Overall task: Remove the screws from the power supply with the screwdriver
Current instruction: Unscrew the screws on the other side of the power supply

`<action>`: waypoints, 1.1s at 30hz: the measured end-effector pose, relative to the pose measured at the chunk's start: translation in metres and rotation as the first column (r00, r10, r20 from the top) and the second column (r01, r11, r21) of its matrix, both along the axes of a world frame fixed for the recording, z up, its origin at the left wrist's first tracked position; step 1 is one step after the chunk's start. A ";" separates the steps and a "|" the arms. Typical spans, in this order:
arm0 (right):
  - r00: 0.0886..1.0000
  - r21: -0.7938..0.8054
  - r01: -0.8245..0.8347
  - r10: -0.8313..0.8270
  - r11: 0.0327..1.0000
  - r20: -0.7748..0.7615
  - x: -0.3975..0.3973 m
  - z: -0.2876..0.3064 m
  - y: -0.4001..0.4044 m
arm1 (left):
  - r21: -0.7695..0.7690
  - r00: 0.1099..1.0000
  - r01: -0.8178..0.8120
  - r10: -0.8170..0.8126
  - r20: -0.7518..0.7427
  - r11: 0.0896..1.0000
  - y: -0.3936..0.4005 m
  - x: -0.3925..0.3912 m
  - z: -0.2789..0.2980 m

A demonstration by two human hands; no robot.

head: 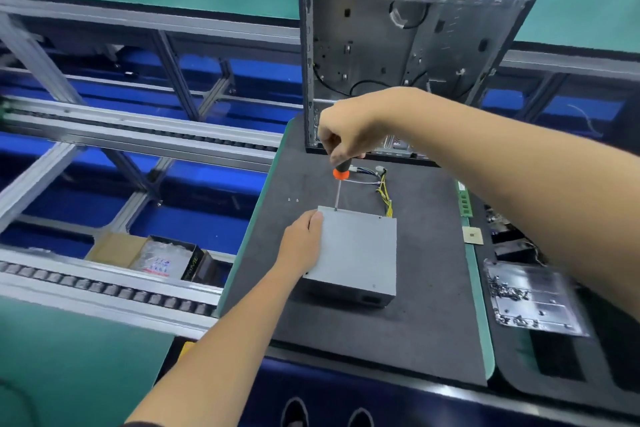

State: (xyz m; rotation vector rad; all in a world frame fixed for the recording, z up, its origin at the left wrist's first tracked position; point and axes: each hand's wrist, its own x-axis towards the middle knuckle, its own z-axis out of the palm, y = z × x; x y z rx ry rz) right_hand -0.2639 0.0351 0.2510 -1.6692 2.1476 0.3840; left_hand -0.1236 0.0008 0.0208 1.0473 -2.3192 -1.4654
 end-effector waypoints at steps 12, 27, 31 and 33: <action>0.982 -0.135 0.064 -0.038 0.989 0.184 -0.020 0.005 0.008 | -0.319 0.994 -0.007 0.043 0.105 0.948 0.004 -0.001 0.005; 0.996 -0.094 0.034 -0.026 0.995 0.089 0.002 -0.001 0.002 | -0.595 0.962 0.175 -0.006 0.274 0.785 0.008 -0.005 0.012; 0.991 -0.132 -0.024 0.041 0.991 0.129 -0.006 0.002 0.007 | -0.615 0.966 0.175 -0.014 0.258 0.769 0.008 -0.005 0.011; 0.993 -0.173 -0.022 0.042 0.985 0.112 -0.009 0.005 0.009 | -0.642 0.967 0.188 -0.025 0.254 0.743 0.008 -0.005 0.012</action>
